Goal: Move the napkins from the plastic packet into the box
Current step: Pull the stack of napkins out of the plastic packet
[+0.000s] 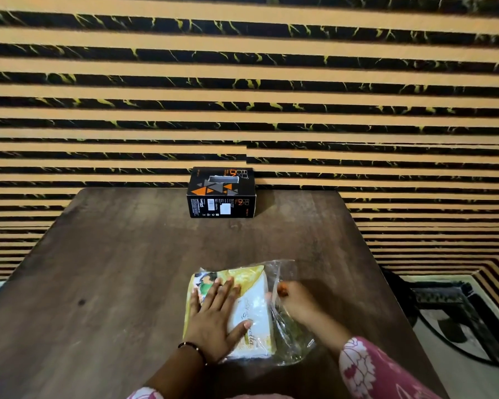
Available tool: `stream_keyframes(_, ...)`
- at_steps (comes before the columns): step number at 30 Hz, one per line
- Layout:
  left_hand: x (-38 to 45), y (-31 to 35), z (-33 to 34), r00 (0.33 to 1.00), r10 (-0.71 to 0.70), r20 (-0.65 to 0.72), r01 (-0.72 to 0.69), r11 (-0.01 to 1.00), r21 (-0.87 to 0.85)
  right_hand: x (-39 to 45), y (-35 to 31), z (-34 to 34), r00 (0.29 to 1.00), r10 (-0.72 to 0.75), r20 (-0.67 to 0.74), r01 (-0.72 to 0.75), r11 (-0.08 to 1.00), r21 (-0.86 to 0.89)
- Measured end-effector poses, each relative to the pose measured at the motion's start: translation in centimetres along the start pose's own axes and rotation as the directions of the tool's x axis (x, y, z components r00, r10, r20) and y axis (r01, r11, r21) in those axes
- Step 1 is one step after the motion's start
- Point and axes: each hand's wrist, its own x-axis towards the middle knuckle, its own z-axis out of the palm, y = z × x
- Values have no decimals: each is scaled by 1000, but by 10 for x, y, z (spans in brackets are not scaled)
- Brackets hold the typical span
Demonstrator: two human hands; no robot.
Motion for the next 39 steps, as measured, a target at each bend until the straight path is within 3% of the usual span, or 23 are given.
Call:
stream_keyframes(3, -1, 0, 0, 1000, -1, 5, 1, 1000, -13, -5, -9, -8, 977, 94, 191, -153, 934, 324)
stream_keyframes(7, -2, 0, 0, 1000, -19, 21, 19, 1000, -17, -7, -12, -10, 930, 162, 329, -287, 881, 376)
stream_keyframes(12, -3, 0, -2, 999, -21, 31, 21, 1000, -6, -10, -17, 2, 920, 230, 316, -329, 893, 306)
stream_keyframes(20, -3, -1, -3, 1000, -14, -21, 13, 998, -57, -14, -29, 19, 956, 216, 198, -277, 887, 369)
stream_keyframes(23, -4, -7, -10, 976, -200, -86, 173, 953, -249, -15, -26, 15, 933, 239, 270, -340, 831, 439)
stream_keyframes(25, -6, -16, -19, 915, -402, -26, 371, 866, -336, -20, -23, 8, 905, 250, 345, -400, 776, 487)
stream_keyframes(27, -6, -25, -29, 858, -507, 84, 501, 787, -361, -23, -20, 5, 887, 242, 394, -429, 749, 505)
stream_keyframes(29, -5, -27, -36, 849, -505, 156, 523, 758, -389, -24, -20, 5, 890, 241, 387, -419, 769, 483)
stream_keyframes(33, -3, -31, -46, 800, -576, 166, 580, 675, -456, -24, -21, 11, 906, 268, 328, -401, 792, 461)
stream_keyframes(39, -4, -56, -51, 772, -622, 134, 587, 617, -523, -20, -2, -8, 920, 307, 246, -393, 718, 574)
